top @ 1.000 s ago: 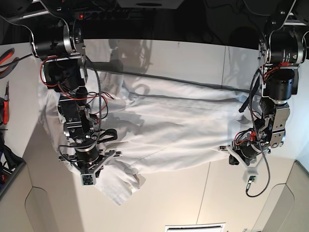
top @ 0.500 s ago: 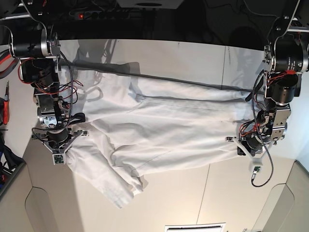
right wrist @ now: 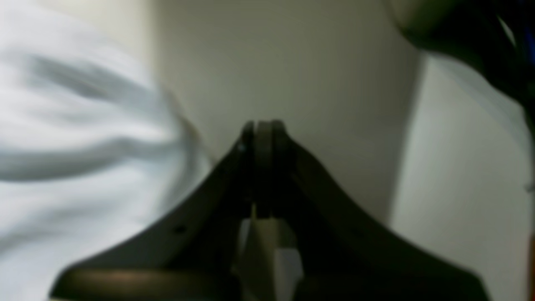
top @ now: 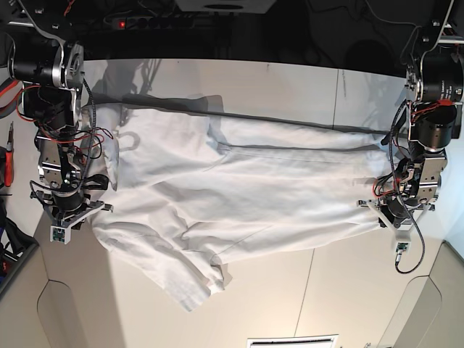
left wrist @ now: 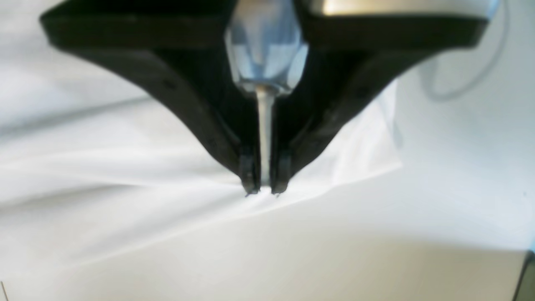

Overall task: Layout the t-shirt on the table in an organized manner, then fold the t-shirt properly
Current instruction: 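Pull both grippers back toward the robot, folding the shirt over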

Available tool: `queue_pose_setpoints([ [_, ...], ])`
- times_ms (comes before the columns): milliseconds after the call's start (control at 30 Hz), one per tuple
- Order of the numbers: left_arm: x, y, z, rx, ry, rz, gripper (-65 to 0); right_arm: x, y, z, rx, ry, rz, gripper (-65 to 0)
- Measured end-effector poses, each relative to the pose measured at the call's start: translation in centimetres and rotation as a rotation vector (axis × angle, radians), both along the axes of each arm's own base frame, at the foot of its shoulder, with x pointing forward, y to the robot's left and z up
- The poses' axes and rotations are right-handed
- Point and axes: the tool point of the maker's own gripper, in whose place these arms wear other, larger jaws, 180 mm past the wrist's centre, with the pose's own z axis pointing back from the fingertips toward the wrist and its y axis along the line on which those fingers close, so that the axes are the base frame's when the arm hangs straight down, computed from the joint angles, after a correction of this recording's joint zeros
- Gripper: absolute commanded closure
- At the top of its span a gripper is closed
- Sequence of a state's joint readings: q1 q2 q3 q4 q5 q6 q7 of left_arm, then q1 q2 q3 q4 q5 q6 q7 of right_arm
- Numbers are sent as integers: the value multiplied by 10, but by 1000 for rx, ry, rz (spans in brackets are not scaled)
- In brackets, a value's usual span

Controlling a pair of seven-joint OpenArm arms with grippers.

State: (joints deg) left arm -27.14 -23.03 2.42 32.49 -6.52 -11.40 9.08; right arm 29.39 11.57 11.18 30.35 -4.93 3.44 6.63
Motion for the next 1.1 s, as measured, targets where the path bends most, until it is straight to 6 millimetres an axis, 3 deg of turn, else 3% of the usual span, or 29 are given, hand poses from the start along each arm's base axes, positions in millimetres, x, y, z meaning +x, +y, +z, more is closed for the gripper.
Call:
queue_pose_setpoints([
  [200, 19, -8, 28, 18, -80, -36, -58, 2, -3, 5, -10, -12, -5, 0],
  [367, 37, -14, 56, 29, -165, -61, -58, 14, -2, 23, -17, -60, 3, -12],
  [467, 41, -17, 64, 30, -214, -72, -58, 16, -2, 28, -24, -73, 5, -259],
  [533, 42, -17, 65, 30, -219, -73, -58, 16, -2, 28, -21, -73, 5, -320],
  [900, 39, -18, 60, 27, -188, -69, -59, 53, 12, 37, 37, -43, 49, -320],
  [1100, 38, -17, 58, 27, -174, -66, -61, 55, 45, 32, 144, -33, 174, -319],
])
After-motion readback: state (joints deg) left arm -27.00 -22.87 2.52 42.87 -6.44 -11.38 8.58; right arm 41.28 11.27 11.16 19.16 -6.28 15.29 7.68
